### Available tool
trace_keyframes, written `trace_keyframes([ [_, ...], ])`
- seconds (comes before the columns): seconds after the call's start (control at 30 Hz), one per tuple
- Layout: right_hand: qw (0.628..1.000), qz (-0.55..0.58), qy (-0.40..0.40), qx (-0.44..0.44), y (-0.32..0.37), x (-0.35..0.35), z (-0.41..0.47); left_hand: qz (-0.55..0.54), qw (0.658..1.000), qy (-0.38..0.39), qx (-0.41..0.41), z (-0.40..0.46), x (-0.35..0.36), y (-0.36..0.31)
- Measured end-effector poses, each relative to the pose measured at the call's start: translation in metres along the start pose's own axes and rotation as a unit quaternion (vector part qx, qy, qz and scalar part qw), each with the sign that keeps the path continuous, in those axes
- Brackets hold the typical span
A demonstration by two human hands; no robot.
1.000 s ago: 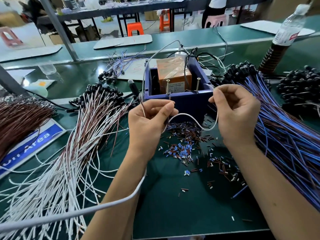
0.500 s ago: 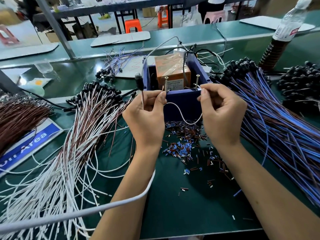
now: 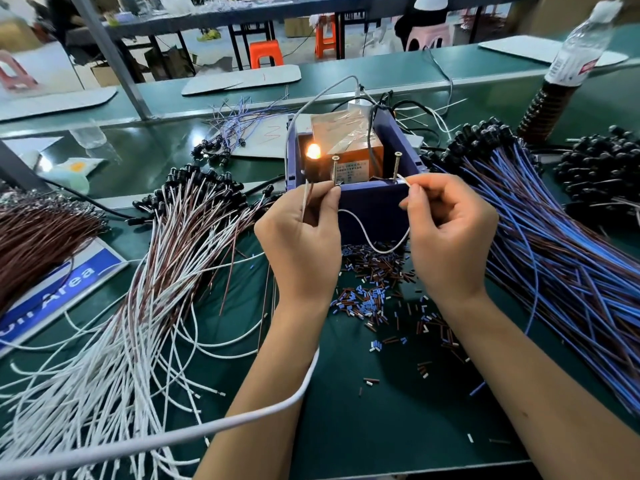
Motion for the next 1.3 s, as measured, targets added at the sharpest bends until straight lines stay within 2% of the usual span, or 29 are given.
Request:
trace_keyframes([
  [0.13, 1.0, 0.0, -0.001, -0.002, 0.0, -0.001, -0.001, 0.035, 0.999, 0.003, 0.016, -0.002, 0.0, -0.002],
  [0.53, 1.0, 0.006, 0.004, -0.001, 0.0, -0.001, -0.001, 0.014, 1.0, 0.006, 0.005, -0.001, -0.001, 0.001],
  [0.73, 1.0, 0.015, -0.015, 0.021, -0.004, -0.009, -0.001, -0.022, 0.998, -0.052, -0.016, -0.004, -0.015, 0.005],
  [0.87, 0.998, 0.028, -0.033, 0.043, -0.003, -0.021, -0.001, -0.061, 0.997, 0.029, -0.029, 0.002, 0.006, -0.025],
  [1.0, 0.99, 0.008, -0.123, 0.072, 0.002, -0.075, 0.017, -0.115, 0.985, 0.129, 0.026, 0.013, 0.047, -0.103],
  [1.07, 0.985, -0.021, -0.153, 0.078, 0.007, -0.118, 0.036, -0.151, 0.964, 0.212, 0.044, 0.015, 0.077, -0.144],
  [1.1, 0.981, -0.026, -0.168, 0.093, 0.007, -0.14, 0.046, -0.192, 0.947, 0.258, 0.025, 0.014, 0.092, -0.161],
  [1.2, 0.96, 0.0, -0.242, 0.139, 0.006, -0.22, 0.072, -0.318, 0.864, 0.378, -0.097, -0.003, 0.144, -0.205],
  [1.23, 0.955, -0.023, -0.266, 0.129, 0.013, -0.25, 0.079, -0.334, 0.839, 0.408, -0.134, -0.013, 0.162, -0.219],
  [1.3, 0.945, -0.181, -0.268, 0.052, 0.04, -0.29, 0.088, -0.344, 0.794, 0.463, -0.193, -0.033, 0.197, -0.244],
])
Point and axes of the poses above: each hand's wrist, its own z-axis towards the middle knuckle, its own x-axis out of the palm, y = z × x, the point moved 7 cm from there along z, towards the middle knuckle, and after that the axes turned 7 degrees about z, right-handed, at the moved point
